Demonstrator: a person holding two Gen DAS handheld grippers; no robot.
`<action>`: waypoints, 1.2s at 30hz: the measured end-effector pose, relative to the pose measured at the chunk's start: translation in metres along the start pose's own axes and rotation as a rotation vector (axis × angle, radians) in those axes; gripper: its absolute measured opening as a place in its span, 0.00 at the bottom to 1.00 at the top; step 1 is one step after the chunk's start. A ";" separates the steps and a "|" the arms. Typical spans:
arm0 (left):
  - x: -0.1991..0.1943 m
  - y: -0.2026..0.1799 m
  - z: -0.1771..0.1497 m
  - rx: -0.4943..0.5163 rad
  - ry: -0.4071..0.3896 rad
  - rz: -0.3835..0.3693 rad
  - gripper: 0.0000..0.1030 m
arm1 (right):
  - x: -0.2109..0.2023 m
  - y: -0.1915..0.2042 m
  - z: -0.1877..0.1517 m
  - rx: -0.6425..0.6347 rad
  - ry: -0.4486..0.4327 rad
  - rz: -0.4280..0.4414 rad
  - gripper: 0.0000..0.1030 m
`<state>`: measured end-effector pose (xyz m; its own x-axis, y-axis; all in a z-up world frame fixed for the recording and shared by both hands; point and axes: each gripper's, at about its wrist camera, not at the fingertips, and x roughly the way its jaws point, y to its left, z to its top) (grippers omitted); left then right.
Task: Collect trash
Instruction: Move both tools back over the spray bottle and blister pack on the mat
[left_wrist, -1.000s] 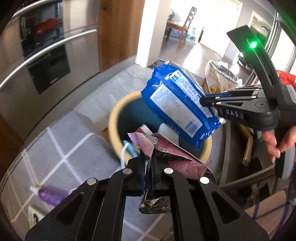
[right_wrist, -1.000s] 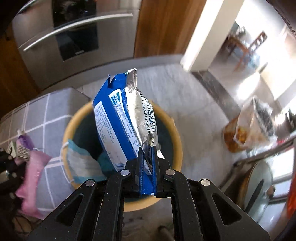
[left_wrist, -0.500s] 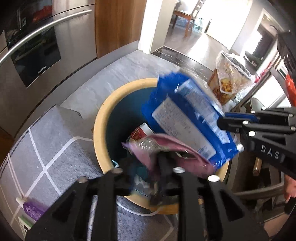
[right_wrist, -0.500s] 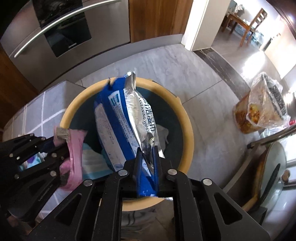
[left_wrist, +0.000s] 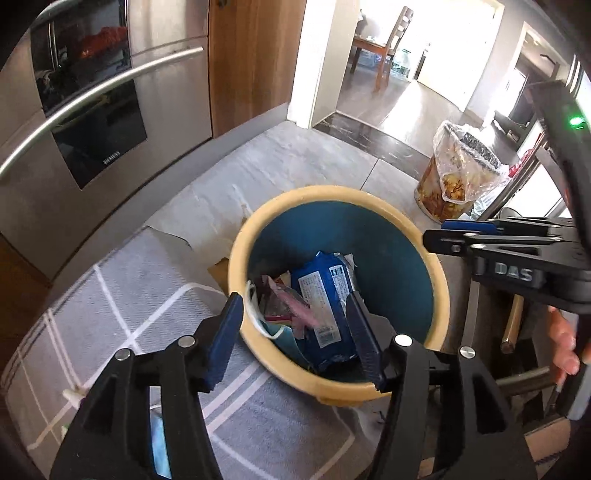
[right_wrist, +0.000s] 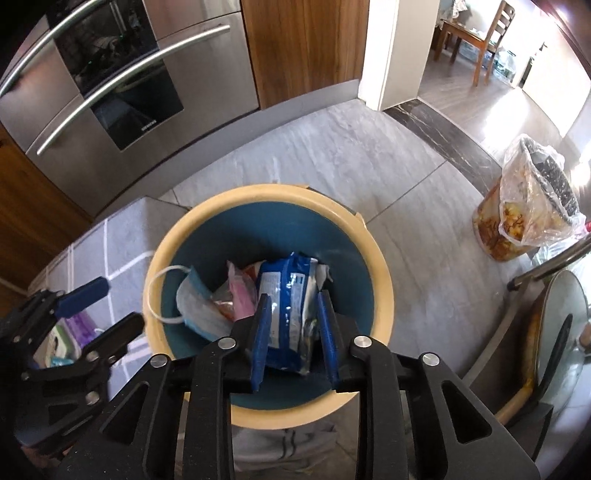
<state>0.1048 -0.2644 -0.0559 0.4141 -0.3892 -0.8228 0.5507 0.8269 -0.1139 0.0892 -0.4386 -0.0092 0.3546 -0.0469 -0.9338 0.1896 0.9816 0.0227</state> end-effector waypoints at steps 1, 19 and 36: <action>-0.006 0.000 0.000 0.003 -0.006 0.003 0.61 | -0.001 0.001 0.000 0.001 -0.001 0.002 0.36; -0.134 0.061 -0.041 -0.038 -0.117 0.183 0.95 | -0.039 0.050 0.006 -0.107 -0.158 0.001 0.93; -0.178 0.151 -0.102 -0.288 -0.153 0.303 0.95 | -0.034 0.082 -0.004 -0.242 -0.167 -0.033 0.93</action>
<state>0.0399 -0.0290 0.0164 0.6403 -0.1500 -0.7533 0.1725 0.9838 -0.0492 0.0891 -0.3557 0.0232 0.5014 -0.0892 -0.8606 -0.0132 0.9938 -0.1107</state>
